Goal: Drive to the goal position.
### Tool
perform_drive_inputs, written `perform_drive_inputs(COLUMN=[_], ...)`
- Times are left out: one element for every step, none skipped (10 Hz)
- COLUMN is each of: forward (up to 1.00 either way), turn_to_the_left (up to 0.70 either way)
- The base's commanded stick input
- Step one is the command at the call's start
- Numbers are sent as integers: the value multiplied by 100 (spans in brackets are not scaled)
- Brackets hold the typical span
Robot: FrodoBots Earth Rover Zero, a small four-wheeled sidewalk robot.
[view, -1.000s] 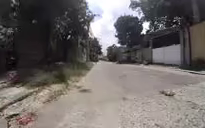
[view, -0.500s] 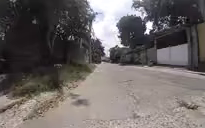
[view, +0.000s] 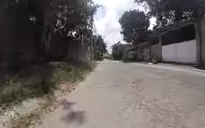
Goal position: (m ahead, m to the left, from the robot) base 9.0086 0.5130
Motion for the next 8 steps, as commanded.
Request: perform_drive_inputs(forward=[100,100,100,100,100,100,100,100], turn_to_the_left=[-39,-39,-39,-22,-5,-4,-3,-2])
